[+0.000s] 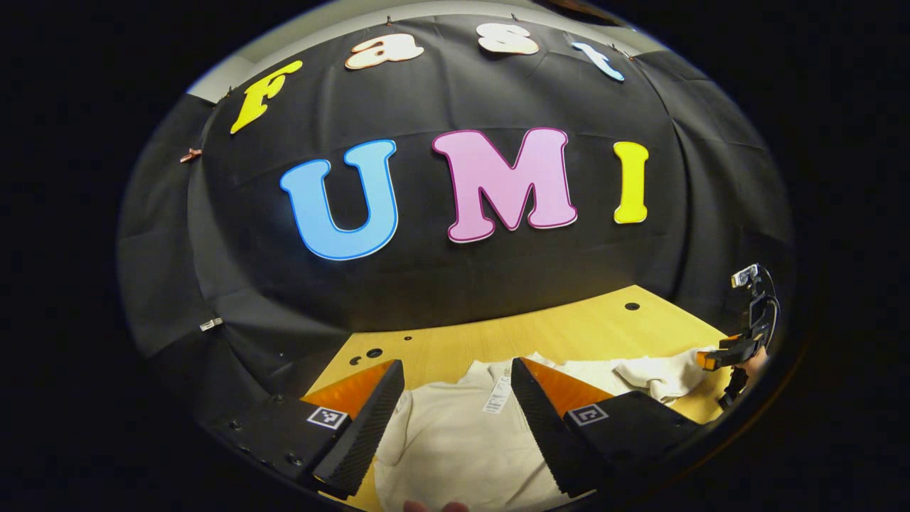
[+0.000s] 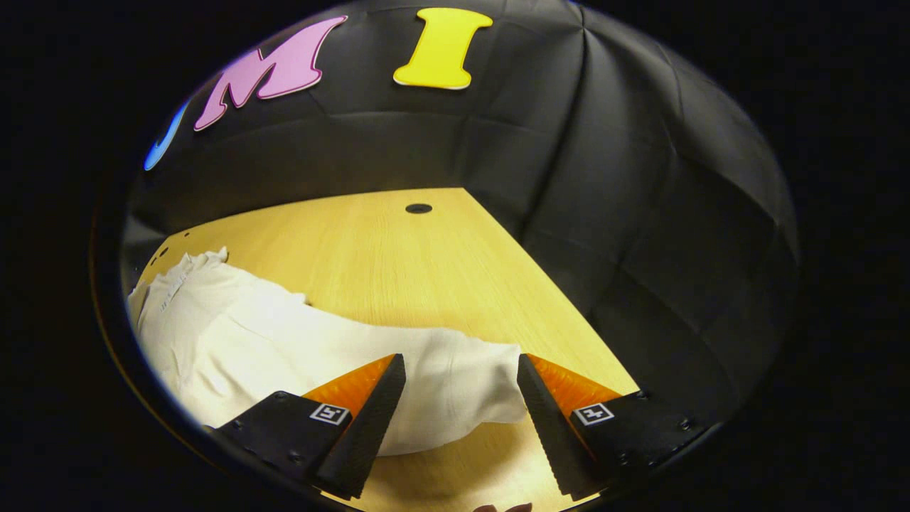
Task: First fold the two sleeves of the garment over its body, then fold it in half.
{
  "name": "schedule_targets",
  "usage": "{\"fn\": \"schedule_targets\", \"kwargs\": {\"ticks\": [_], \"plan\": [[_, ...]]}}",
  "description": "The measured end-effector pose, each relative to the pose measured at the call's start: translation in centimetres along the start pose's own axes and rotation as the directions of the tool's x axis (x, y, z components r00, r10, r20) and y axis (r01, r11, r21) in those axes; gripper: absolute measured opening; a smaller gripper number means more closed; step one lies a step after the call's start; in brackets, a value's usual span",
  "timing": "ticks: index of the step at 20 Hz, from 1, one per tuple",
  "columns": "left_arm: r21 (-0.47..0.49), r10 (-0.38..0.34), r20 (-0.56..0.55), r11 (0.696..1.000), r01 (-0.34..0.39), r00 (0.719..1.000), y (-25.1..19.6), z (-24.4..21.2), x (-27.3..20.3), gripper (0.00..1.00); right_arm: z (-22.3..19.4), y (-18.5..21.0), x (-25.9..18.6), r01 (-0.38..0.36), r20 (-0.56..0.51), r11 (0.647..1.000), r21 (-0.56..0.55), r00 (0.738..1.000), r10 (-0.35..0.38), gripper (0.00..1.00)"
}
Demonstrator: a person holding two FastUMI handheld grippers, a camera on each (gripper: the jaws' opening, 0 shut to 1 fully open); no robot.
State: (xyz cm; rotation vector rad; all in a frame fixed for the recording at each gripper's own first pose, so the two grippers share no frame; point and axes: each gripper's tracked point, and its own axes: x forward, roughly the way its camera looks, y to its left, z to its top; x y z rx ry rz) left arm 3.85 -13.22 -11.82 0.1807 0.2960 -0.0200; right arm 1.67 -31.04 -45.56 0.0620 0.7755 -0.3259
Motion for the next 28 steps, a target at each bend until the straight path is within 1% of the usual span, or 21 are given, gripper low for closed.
{"fn": "schedule_targets", "kwargs": {"ticks": [1,2,3,4,5,6,7,8,9,11,12,15,18,23,28], "plan": [[-0.001,0.005,-0.006,1.000,-0.005,1.000,0.0,-0.2,0.1,0.96,-0.6,0.0,0.6,-0.001,-0.020,1.000,0.001,1.000,0.001,0.98],[0.000,0.009,-0.009,1.000,-0.009,1.000,-0.1,-0.2,0.2,0.96,-0.8,0.1,0.6,-0.021,-0.020,1.000,0.016,1.000,0.021,0.98],[0.002,0.014,-0.010,1.000,-0.014,1.000,-0.2,-0.4,0.3,0.96,-0.4,0.1,1.1,-0.029,0.001,0.999,0.045,1.000,0.029,0.98],[0.005,0.018,-0.012,1.000,-0.018,1.000,-0.2,-0.4,0.4,0.96,-1.0,0.0,0.7,-0.035,-0.011,0.996,0.080,0.999,0.036,0.96],[0.006,0.021,-0.015,1.000,-0.021,1.000,-0.2,-0.7,0.4,0.96,-0.6,-0.1,0.6,-0.026,0.009,0.995,0.092,1.000,0.026,0.97],[0.007,0.024,-0.021,1.000,-0.024,0.999,-0.3,-0.8,0.5,0.96,-1.0,0.2,0.8,-0.028,0.005,0.996,0.080,1.000,0.028,0.96],[0.006,0.026,-0.027,1.000,-0.026,0.999,-0.4,-1.1,0.4,0.96,-0.8,0.8,0.9,-0.040,0.012,0.997,0.066,0.999,0.039,0.92],[0.004,0.027,-0.033,1.000,-0.027,0.999,-0.4,-1.3,0.4,0.96,-0.7,1.1,0.7,-0.046,0.007,0.997,0.054,0.999,0.046,0.67],[0.004,0.028,-0.034,1.000,-0.028,0.999,-0.5,-1.3,0.4,0.96,-0.8,1.5,0.7,-0.055,-0.001,0.998,0.038,0.998,0.055,0.55],[0.006,0.030,-0.033,1.000,-0.030,0.999,-0.4,-1.3,0.3,0.96,-0.5,1.5,0.7,-0.044,-0.017,0.999,0.025,0.999,0.044,0.29],[0.009,0.030,-0.033,1.000,-0.029,0.999,-0.4,-1.2,0.3,0.96,-0.5,1.5,0.3,-0.042,-0.018,0.999,0.030,0.999,0.043,0.18],[0.016,0.028,-0.024,0.999,-0.028,0.999,0.2,-1.1,0.0,0.96,0.2,2.1,-0.4,-0.059,-0.010,0.994,0.086,0.998,0.060,0.18],[0.013,0.019,-0.011,1.000,-0.019,1.000,0.9,-0.8,-0.3,0.96,1.4,1.8,-2.3,-0.057,0.023,0.993,0.099,0.998,0.055,0.17],[0.000,-0.009,0.018,1.000,0.009,1.000,2.3,-0.4,-0.9,0.96,2.5,2.0,-7.8,-0.049,0.065,0.991,0.125,0.997,0.041,0.18],[-0.013,-0.030,0.048,0.999,0.031,0.998,4.7,-0.3,-1.6,0.96,3.5,4.7,-13.2,-0.066,0.111,0.986,0.154,0.993,0.050,0.17]]}}
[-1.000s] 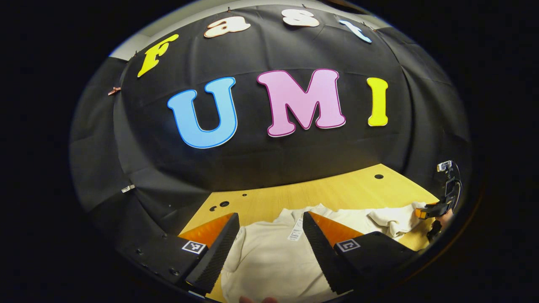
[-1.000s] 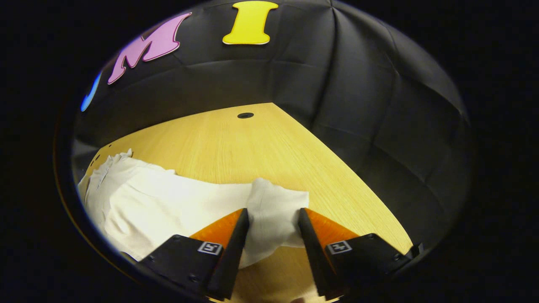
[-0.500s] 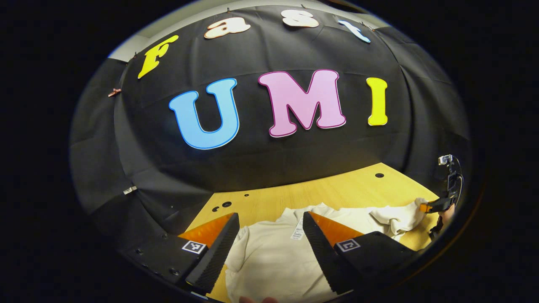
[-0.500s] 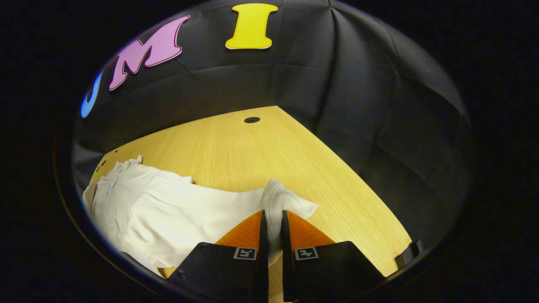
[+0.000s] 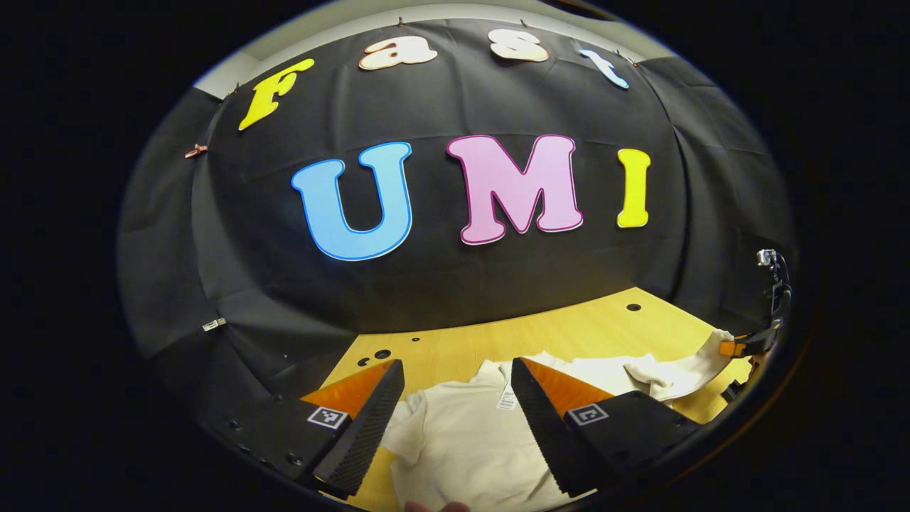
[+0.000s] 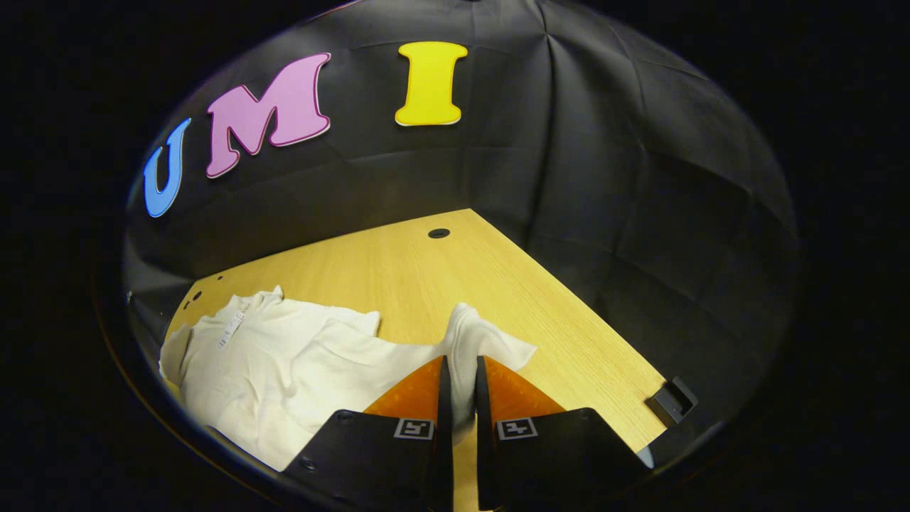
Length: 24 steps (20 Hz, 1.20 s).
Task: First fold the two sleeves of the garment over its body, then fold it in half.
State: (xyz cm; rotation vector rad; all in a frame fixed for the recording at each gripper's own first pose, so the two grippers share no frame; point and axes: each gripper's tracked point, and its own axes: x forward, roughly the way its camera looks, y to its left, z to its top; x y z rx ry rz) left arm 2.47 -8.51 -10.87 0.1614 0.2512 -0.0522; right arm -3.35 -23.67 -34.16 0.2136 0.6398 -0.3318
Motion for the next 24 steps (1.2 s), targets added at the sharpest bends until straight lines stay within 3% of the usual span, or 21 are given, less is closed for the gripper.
{"fn": "schedule_targets", "kwargs": {"ticks": [6,10,15,19,24], "plan": [[-0.024,0.008,0.017,1.000,-0.007,1.000,4.4,-0.5,-1.1,0.96,3.6,6.9,-4.5,-0.048,0.089,0.999,-0.002,0.995,0.048,0.17],[-0.051,0.039,0.037,0.998,-0.037,0.999,7.9,-0.8,-1.7,0.96,5.1,13.8,-6.3,-0.130,0.122,0.991,0.035,0.985,0.125,0.17],[-0.077,0.075,0.025,0.994,-0.073,0.997,12.3,-2.4,-1.9,0.96,5.6,22.5,-6.6,-0.219,0.124,0.976,-0.010,0.968,0.218,0.17],[-0.100,0.104,-0.002,0.990,-0.104,0.995,15.8,-4.4,-1.2,0.96,5.2,29.6,-6.1,-0.290,0.112,0.957,-0.023,0.950,0.291,0.17],[-0.120,0.140,-0.040,0.982,-0.144,0.989,19.6,-7.6,-0.4,0.96,1.7,36.3,-3.7,-0.333,0.057,0.941,-0.062,0.940,0.337,0.17]]}}
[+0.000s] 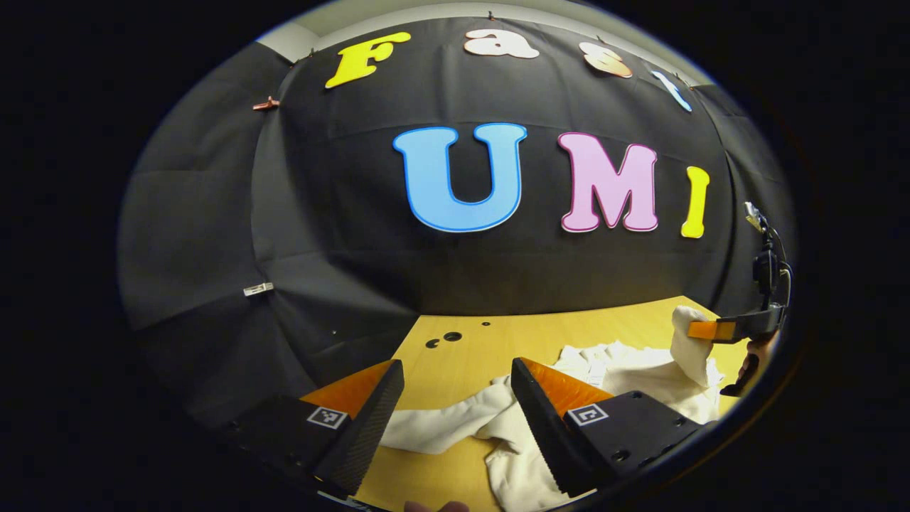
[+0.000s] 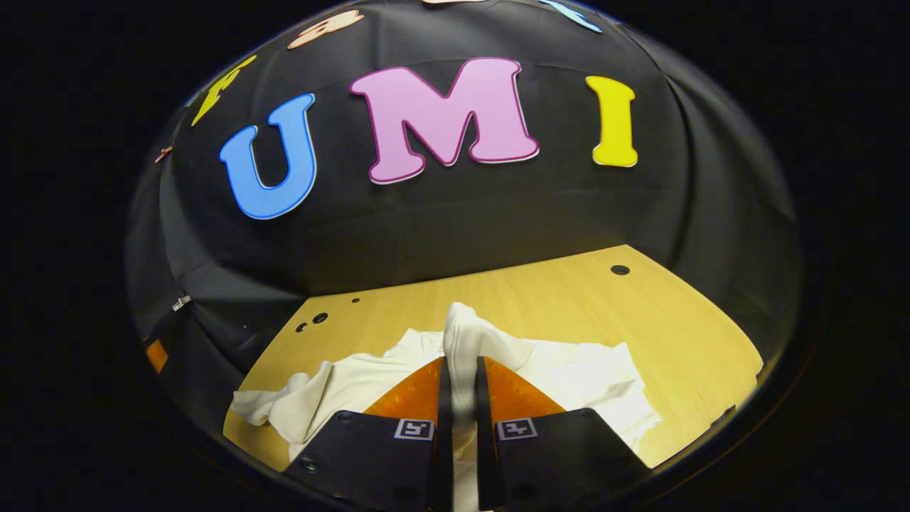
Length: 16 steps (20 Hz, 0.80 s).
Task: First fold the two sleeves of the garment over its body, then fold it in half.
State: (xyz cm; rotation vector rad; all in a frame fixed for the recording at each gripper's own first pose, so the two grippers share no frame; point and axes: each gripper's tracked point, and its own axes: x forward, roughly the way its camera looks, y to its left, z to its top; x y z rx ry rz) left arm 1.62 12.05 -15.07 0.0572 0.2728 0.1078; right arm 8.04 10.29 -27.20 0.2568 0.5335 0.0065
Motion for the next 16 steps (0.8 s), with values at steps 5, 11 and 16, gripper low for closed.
{"fn": "schedule_targets", "kwargs": {"ticks": [5,11,16], "plan": [[0.001,0.049,-0.050,0.999,-0.049,0.998,3.3,-2.2,0.9,0.96,-7.2,2.9,3.8,-0.029,-0.135,0.999,-0.046,0.991,0.023,0.17],[0.008,0.074,-0.097,0.997,-0.073,0.993,5.5,-4.6,1.5,0.96,-13.0,4.3,6.2,-0.030,-0.246,0.995,-0.094,0.969,0.006,0.18],[-0.022,0.089,-0.139,0.995,-0.093,0.986,6.6,-7.1,2.8,0.96,-16.0,6.6,6.5,-0.083,-0.313,0.994,-0.072,0.948,0.056,0.22]]}}
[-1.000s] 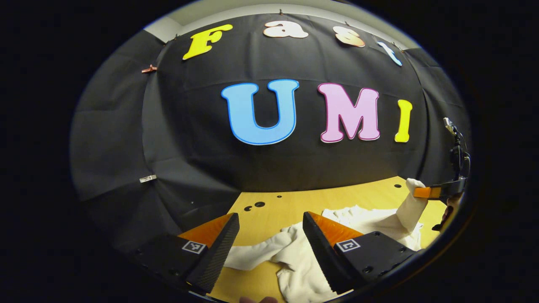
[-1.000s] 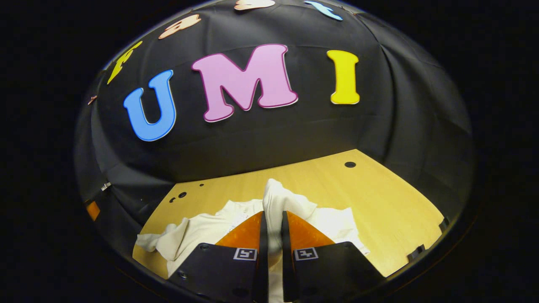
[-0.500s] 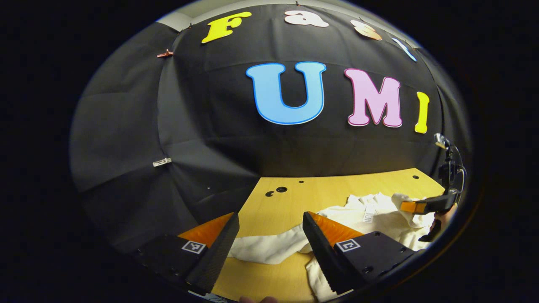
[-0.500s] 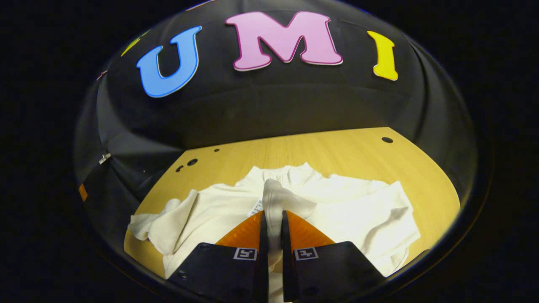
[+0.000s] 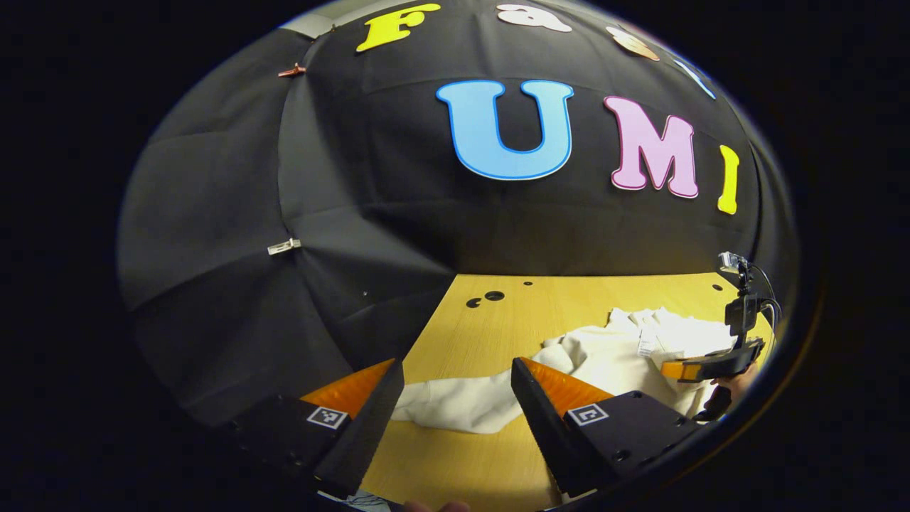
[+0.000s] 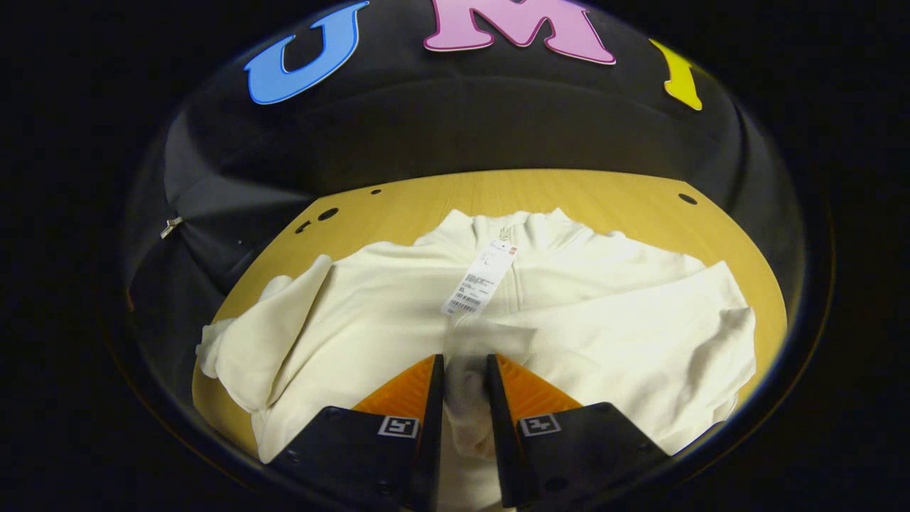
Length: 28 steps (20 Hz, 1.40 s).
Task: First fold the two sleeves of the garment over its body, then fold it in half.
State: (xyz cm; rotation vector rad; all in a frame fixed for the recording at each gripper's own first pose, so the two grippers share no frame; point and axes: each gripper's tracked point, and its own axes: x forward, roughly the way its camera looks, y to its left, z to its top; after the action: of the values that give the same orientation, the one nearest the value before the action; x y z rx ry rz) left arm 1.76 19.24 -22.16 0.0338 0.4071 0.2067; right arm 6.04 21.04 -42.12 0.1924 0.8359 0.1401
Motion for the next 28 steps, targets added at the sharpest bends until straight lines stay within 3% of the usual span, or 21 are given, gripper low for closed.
{"fn": "schedule_targets", "kwargs": {"ticks": [1,2,5,8,11,12,13,14,21,27,28], "plan": [[-0.005,0.002,-0.005,1.000,-0.002,1.000,0.2,-0.3,0.3,0.96,0.3,0.3,-0.1,-0.007,0.010,1.000,-0.006,1.000,0.007,0.41],[-0.010,-0.002,-0.013,1.000,0.002,1.000,0.3,-0.6,0.8,0.96,0.2,0.9,-0.3,-0.029,0.012,1.000,-0.002,0.999,0.029,0.51],[-0.048,-0.044,-0.055,0.998,0.041,0.998,0.2,-3.0,2.5,0.96,0.8,3.4,-1.4,-0.132,0.014,0.990,0.054,0.991,0.132,0.62],[-0.075,-0.031,-0.109,0.997,0.023,0.994,1.7,-5.7,4.5,0.97,2.2,4.7,-4.0,-0.208,0.034,0.975,0.082,0.978,0.206,0.81],[-0.110,-0.029,-0.157,0.994,0.012,0.987,3.2,-7.8,6.6,0.97,3.3,4.2,-7.0,-0.217,0.054,0.973,0.082,0.975,0.213,0.83],[-0.113,-0.025,-0.173,0.994,0.006,0.985,3.9,-8.5,7.0,0.97,3.5,3.8,-7.9,-0.215,0.056,0.973,0.079,0.976,0.211,0.71],[-0.115,-0.025,-0.184,0.993,0.004,0.983,4.3,-8.8,7.6,0.97,3.6,3.4,-8.8,-0.209,0.056,0.975,0.074,0.977,0.205,0.86],[-0.118,-0.032,-0.194,0.993,0.009,0.980,4.4,-9.2,8.2,0.97,3.6,2.9,-9.8,-0.202,0.053,0.977,0.068,0.979,0.198,0.88],[-0.093,-0.044,-0.275,0.995,0.019,0.960,5.6,-11.5,11.7,0.95,2.3,-0.4,-13.9,-0.146,0.017,0.988,0.047,0.989,0.146,0.88],[-0.050,-0.038,-0.420,0.999,0.019,0.907,5.6,-15.7,13.0,0.95,1.2,-4.4,-15.8,-0.069,0.008,0.994,0.079,0.998,0.069,0.88],[-0.025,-0.032,-0.404,0.999,0.024,0.914,5.6,-15.7,13.4,0.96,1.1,-5.0,-16.1,-0.058,0.011,0.995,0.084,0.998,0.058,0.87]]}}
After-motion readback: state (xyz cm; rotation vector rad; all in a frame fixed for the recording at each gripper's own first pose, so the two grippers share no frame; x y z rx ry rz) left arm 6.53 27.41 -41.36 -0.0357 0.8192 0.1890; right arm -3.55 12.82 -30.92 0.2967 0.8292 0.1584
